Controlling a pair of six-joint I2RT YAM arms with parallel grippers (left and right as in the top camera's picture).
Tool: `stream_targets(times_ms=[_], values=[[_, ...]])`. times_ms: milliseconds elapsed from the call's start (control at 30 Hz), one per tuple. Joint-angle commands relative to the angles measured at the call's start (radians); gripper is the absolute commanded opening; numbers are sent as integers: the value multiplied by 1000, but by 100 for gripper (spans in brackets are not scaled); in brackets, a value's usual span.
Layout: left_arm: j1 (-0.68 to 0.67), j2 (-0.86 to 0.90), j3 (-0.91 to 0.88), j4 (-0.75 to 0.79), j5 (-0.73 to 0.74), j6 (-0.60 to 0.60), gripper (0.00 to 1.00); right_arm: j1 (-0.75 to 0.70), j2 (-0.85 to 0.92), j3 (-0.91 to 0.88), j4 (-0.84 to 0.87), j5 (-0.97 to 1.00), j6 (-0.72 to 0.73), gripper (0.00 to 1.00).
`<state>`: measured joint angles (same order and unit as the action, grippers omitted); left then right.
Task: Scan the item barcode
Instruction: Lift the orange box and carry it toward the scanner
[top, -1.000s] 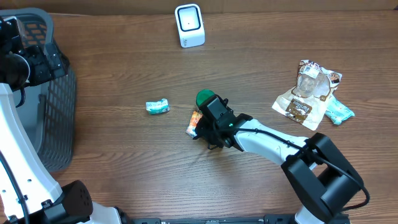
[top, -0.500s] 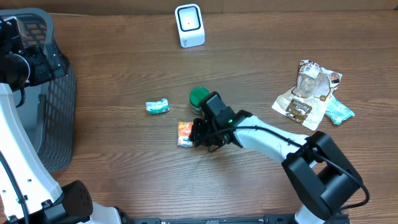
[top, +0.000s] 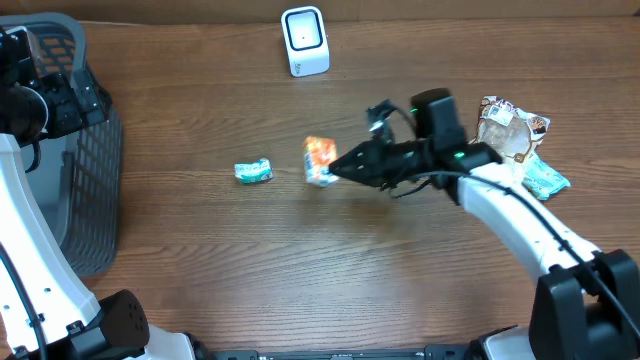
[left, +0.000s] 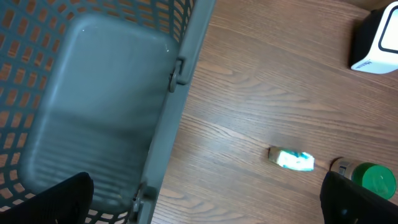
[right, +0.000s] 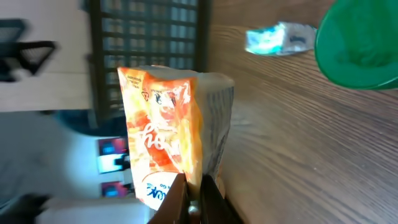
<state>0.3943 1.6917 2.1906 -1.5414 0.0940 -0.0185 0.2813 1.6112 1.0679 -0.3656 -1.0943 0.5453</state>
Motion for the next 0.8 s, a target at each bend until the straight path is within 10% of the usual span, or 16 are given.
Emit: stream_targets(times_ms=[0,767], values=[[-2,5,3,1,3,19,100,-60,-10,20,24,-237,-53,4],[-2,5,3,1,3,19,100,-256,-10,20,364,-468,431,4]])
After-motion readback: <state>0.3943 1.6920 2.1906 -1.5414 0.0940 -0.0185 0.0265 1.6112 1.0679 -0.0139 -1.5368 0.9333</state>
